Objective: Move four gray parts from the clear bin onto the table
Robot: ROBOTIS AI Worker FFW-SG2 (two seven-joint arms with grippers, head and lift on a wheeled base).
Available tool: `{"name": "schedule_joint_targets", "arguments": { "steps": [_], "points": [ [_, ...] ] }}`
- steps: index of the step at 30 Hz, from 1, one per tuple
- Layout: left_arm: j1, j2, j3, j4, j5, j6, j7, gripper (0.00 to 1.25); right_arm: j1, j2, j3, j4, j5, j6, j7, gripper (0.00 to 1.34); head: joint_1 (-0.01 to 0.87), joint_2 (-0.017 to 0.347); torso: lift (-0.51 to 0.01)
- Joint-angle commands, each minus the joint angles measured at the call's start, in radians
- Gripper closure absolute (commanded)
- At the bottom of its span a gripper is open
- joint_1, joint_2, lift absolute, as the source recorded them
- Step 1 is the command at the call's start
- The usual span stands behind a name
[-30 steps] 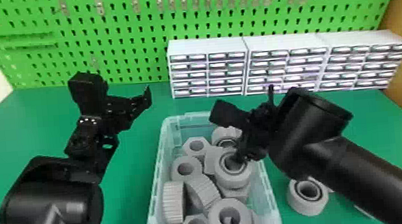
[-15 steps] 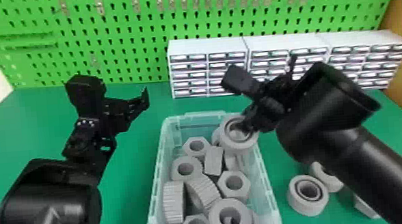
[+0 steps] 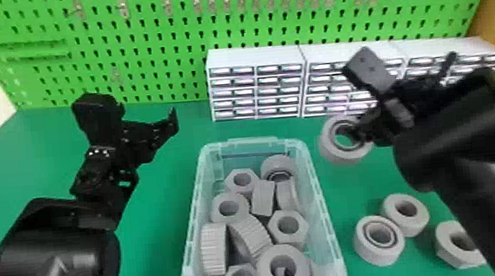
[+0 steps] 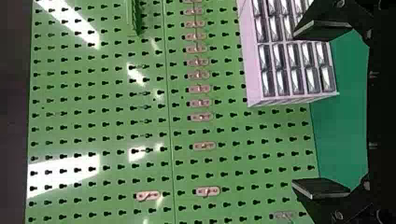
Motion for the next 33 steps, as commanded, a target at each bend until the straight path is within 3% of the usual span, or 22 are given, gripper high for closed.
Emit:
{"name": "schedule_joint_targets", "arguments": {
  "steps": [1, 7, 16, 28, 33],
  "points": [
    [0.005, 0.001, 0.009, -0.005, 0.000, 0.000, 0.000, 0.17, 0.051, 0.009, -0.086, -0.022, 0.031, 0.020, 0.000, 1.08, 0.678, 0.034, -0.050],
    [0.005, 0.000, 0.009, -0.008, 0.000, 0.000, 0.000, 0.16, 0.104, 0.024, -0.182, -0.039, 0.076, 0.033, 0.000, 1.08, 0.678, 0.034, -0.050],
    [0.003, 0.000, 0.005, -0.008, 0.000, 0.000, 0.000, 0.16, 0.178, 0.069, -0.352, -0.043, 0.125, 0.040, 0.000, 1.08, 0.678, 0.034, -0.050],
    [-0.002, 0.000, -0.002, -0.006, -0.002, 0.000, 0.000, 0.16, 0.219, 0.110, -0.536, 0.021, 0.197, 0.043, -0.002, 1.08, 0.678, 0.034, -0.050],
    [-0.002, 0.000, -0.003, -0.006, 0.000, 0.000, 0.000, 0.16, 0.236, 0.113, -0.597, 0.052, 0.208, 0.027, -0.002, 1.08, 0.678, 0.034, -0.050]
  ]
}}
